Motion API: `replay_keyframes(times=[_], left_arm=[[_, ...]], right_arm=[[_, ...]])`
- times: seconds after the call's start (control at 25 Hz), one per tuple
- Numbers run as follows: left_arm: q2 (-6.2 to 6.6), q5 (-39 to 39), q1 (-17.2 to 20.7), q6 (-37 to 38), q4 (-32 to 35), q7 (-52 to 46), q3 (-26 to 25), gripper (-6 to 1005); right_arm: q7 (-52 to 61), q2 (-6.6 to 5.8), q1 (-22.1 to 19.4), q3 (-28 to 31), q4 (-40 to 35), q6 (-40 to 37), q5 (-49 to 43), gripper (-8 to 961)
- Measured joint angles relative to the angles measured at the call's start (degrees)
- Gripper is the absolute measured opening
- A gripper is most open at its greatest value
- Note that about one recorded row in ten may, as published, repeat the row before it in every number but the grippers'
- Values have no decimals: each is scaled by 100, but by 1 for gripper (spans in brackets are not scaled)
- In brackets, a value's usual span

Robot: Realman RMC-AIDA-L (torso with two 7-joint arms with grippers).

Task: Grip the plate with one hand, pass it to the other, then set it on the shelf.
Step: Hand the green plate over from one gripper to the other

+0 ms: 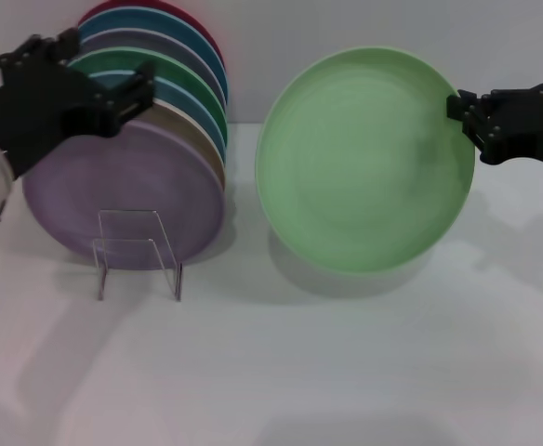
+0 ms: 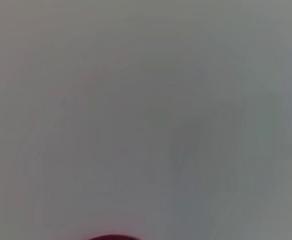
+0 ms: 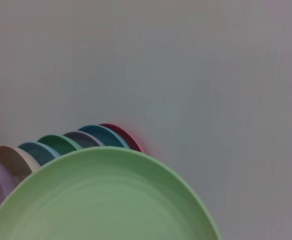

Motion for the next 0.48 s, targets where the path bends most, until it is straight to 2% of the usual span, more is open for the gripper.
replay_keyframes(times=[0.16, 0.48], left_arm=[[-117, -301, -145, -557, -354, 6, 8, 806], [-196, -642, -288, -637, -417, 355, 83, 799]], right_arm=[[-120, -1, -30, -38, -18, 0, 54, 46], [-355, -2, -54, -54, -200, 1, 115, 50]])
